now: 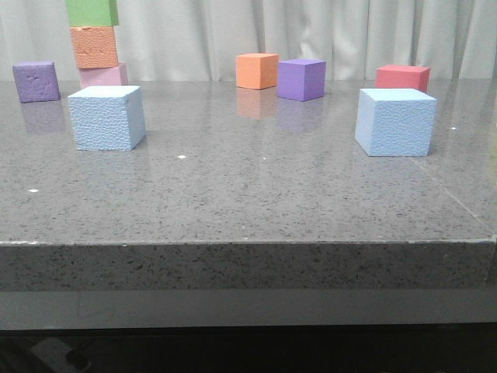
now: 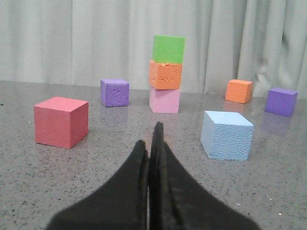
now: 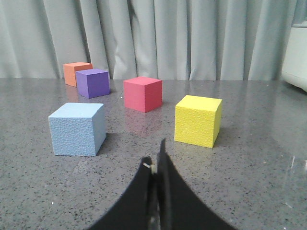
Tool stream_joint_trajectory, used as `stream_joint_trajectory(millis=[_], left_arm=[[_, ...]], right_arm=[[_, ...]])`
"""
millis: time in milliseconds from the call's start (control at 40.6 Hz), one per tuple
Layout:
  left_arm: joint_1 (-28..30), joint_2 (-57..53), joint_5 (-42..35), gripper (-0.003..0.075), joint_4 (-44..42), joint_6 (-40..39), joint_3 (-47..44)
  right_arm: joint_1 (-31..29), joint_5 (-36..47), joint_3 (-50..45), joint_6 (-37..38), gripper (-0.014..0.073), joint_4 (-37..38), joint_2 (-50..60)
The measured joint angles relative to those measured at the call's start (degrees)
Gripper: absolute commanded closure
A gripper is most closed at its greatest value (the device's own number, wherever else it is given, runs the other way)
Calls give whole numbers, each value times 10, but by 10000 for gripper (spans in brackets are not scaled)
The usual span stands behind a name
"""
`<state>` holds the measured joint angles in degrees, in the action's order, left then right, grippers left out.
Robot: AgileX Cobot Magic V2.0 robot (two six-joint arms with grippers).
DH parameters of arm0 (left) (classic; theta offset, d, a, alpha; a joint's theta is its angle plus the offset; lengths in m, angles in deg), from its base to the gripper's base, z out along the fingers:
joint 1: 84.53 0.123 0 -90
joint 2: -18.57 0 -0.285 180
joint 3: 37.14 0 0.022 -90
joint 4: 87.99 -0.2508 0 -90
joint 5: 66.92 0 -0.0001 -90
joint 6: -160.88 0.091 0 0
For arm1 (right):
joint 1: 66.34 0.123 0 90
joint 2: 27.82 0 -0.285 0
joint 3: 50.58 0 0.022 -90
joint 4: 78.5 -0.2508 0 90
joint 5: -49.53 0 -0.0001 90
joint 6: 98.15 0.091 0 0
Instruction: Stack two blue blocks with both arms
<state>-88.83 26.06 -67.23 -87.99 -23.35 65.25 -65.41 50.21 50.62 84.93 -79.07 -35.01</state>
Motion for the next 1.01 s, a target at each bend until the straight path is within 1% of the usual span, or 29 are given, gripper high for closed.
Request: stream_joint_trajectory(millis=[1010], left_arm=[[0,0,-9,741,0,0,0]], right_arm=[[0,0,0,0,713,0,0]])
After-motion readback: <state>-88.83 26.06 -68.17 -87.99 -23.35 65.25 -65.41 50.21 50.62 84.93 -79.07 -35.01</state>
